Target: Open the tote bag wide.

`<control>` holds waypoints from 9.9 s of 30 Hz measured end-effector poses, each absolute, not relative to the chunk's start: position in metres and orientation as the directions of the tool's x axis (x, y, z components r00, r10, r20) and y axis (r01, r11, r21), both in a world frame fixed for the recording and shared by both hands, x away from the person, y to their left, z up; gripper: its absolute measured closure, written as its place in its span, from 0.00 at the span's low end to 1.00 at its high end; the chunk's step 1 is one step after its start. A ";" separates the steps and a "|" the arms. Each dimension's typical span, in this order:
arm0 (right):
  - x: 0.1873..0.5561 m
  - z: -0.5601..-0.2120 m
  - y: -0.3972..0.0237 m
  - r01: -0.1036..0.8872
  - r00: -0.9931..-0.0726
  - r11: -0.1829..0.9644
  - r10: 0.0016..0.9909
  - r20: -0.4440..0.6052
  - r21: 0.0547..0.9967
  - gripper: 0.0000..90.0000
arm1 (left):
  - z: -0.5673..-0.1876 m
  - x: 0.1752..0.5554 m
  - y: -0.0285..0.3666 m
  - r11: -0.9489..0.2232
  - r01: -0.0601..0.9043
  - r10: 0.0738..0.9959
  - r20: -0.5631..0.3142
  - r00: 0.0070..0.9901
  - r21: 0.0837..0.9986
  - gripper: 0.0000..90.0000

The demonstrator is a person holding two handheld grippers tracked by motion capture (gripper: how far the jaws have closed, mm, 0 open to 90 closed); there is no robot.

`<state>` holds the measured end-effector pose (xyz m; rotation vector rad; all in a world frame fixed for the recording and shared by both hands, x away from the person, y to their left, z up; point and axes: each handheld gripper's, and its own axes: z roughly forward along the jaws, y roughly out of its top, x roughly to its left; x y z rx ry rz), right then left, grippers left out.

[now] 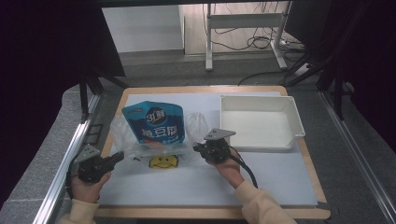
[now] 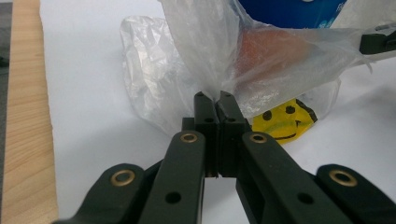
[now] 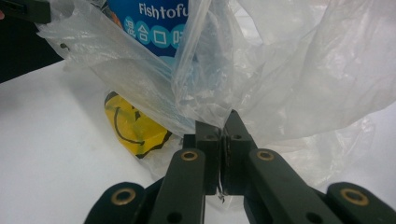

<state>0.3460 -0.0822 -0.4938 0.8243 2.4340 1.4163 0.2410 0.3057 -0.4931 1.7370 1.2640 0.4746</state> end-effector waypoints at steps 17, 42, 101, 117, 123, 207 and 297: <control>0.349 -0.513 -0.076 0.393 -0.825 0.439 0.557 0.100 0.808 0.97 | -0.511 0.249 0.308 -0.061 0.585 0.900 -0.208 0.383 0.809 1.00; 0.354 -0.535 -0.074 0.444 -0.815 0.496 0.570 0.105 0.746 0.97 | -0.539 0.256 0.288 -0.151 0.648 0.907 -0.156 0.391 0.746 1.00; 0.327 -0.389 -0.087 0.238 -0.813 0.386 0.581 -0.034 0.891 0.97 | -0.544 0.259 0.291 -0.142 0.662 0.898 -0.185 0.399 0.736 0.99; 0.354 -0.492 -0.096 0.416 -0.746 0.421 0.665 0.038 0.806 0.97 | -0.544 0.259 0.290 -0.143 0.661 0.900 -0.182 0.397 0.736 0.99; 0.358 -0.511 -0.097 0.454 -0.735 0.438 0.677 0.048 0.776 0.97 | -0.544 0.259 0.292 -0.142 0.662 0.900 -0.182 0.396 0.736 0.99; 0.338 -0.533 -0.086 0.458 -0.804 0.540 0.590 0.071 0.706 0.97 | -0.469 0.225 0.313 -0.032 0.474 0.916 -0.164 0.366 0.880 0.76; 0.410 -0.526 -0.042 0.542 -0.624 0.393 0.781 0.042 0.743 0.97 | -0.550 0.366 0.287 -0.145 0.694 0.914 -0.174 0.367 0.705 1.00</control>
